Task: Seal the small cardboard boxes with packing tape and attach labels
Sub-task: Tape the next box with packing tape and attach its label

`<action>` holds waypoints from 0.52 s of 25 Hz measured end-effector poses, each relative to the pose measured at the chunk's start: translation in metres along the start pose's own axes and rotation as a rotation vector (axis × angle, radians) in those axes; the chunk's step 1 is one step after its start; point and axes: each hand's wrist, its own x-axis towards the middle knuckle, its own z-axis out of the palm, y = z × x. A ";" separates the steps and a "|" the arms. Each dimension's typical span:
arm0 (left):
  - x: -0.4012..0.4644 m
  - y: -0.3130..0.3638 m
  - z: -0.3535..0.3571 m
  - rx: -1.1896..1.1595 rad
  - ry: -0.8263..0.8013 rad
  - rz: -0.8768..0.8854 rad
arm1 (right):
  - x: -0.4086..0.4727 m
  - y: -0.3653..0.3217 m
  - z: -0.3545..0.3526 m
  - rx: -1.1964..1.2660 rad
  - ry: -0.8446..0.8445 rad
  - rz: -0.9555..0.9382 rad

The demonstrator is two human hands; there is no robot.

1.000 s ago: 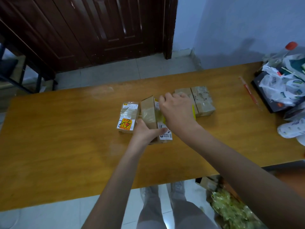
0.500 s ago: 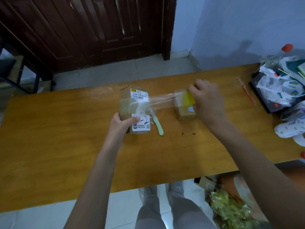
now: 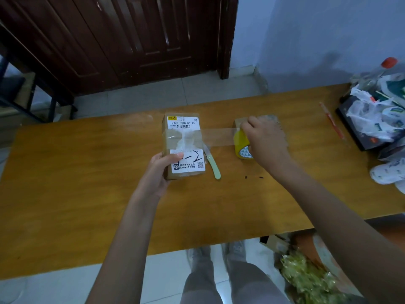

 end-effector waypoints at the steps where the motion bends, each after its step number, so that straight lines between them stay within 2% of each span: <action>1: 0.000 0.000 0.000 -0.030 -0.027 0.006 | 0.001 -0.001 0.000 0.001 -0.005 -0.002; 13: -0.012 0.002 0.019 -0.430 -0.262 0.059 | 0.014 -0.016 -0.007 -0.014 -0.057 -0.030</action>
